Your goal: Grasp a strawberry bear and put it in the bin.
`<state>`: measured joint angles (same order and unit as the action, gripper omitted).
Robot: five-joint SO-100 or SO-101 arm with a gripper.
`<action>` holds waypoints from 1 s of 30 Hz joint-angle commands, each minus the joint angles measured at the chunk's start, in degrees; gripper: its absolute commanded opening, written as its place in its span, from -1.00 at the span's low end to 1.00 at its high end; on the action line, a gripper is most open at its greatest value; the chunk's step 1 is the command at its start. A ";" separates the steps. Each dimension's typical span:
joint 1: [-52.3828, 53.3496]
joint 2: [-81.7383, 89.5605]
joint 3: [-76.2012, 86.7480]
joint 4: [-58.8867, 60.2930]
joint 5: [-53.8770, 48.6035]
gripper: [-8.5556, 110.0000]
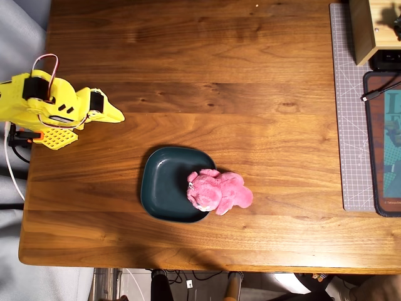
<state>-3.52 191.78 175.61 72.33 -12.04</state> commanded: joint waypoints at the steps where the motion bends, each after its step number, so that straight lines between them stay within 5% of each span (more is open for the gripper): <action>1: -0.35 1.93 -0.18 -0.35 0.26 -0.86; 30: -2.90 1.93 -0.18 -0.88 4.31 -0.86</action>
<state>-5.89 191.78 175.69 71.63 -8.17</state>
